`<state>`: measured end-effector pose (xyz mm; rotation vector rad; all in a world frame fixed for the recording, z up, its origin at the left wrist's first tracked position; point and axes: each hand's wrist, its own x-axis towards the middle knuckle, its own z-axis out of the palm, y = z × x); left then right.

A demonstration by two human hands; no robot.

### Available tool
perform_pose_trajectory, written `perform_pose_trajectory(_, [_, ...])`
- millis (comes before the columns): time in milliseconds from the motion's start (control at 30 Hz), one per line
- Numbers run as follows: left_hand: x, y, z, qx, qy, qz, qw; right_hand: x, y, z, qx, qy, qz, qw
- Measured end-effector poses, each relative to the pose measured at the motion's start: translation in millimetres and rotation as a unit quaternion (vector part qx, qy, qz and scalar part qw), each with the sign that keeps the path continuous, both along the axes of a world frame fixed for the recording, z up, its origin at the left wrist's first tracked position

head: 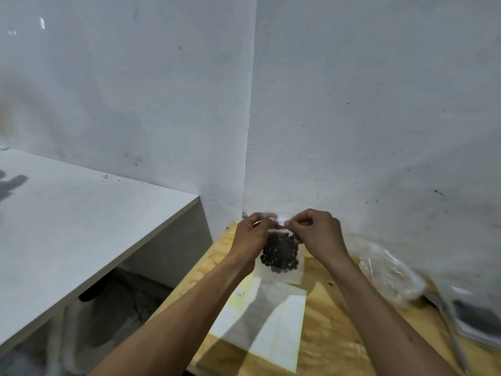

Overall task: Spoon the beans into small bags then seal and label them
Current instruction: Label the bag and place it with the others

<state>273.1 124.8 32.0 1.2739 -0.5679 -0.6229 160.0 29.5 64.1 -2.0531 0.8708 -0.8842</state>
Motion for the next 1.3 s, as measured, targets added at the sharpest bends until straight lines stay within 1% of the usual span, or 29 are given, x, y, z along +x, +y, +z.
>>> perform_pose_trajectory(133, [-7, -4, 3, -0.004, -0.007, -0.009, 1.0, -3, -2, -2, -0.032, 0.0, -0.022, 0.999])
perform_pose_trajectory(233, [-10, -5, 6, -0.001, -0.017, -0.001, 1.0, -7, -4, -3, -0.03, -0.008, -0.03, 0.999])
perform_pose_trajectory(367, [-14, -10, 11, -0.002, -0.008, 0.018, 1.0, -12, -8, -10, -0.01, -0.057, -0.093, 0.994])
perform_pose_trajectory(400, [-14, -12, 12, -0.01, 0.004, 0.01, 1.0, -14, -9, -10, 0.02, -0.074, -0.099, 0.992])
perform_pose_trajectory(433, [-14, -13, 13, -0.022, 0.016, -0.003, 1.0, -15, -11, -10, 0.07, -0.094, -0.088, 0.989])
perform_pose_trajectory(500, [-15, -16, 15, -0.032, 0.023, -0.022, 0.999, -19, -16, -9, 0.165, -0.128, -0.028, 0.978])
perform_pose_trajectory(567, [-17, -19, 15, -0.025, 0.012, -0.019, 0.999, -22, -18, -8, 0.201, -0.152, 0.018, 0.968])
perform_pose_trajectory(633, [-18, -23, 15, -0.024, 0.012, -0.015, 1.0, -25, -19, -9, 0.203, -0.171, 0.024, 0.964])
perform_pose_trajectory(867, [-20, -32, 12, -0.004, 0.015, 0.016, 1.0, -27, -25, -20, 0.207, -0.168, 0.01, 0.964])
perform_pose_trajectory(1033, [-27, -37, 14, 0.005, 0.026, 0.024, 0.999, -28, -32, -27, 0.194, -0.141, -0.002, 0.971])
perform_pose_trajectory(1100, [-28, -40, 14, 0.001, 0.034, 0.022, 0.999, -34, -34, -25, 0.205, -0.134, 0.022, 0.969])
perform_pose_trajectory(1200, [-29, -43, 16, -0.002, 0.03, 0.007, 1.0, -51, -36, -22, 0.206, -0.091, 0.073, 0.972])
perform_pose_trajectory(1233, [-30, -45, 17, -0.005, 0.031, -0.001, 1.0, -58, -36, -22, 0.219, -0.081, 0.088, 0.968])
perform_pose_trajectory(1300, [-34, -48, 16, 0.002, 0.023, -0.033, 0.999, -70, -37, -22, 0.251, -0.093, 0.096, 0.959])
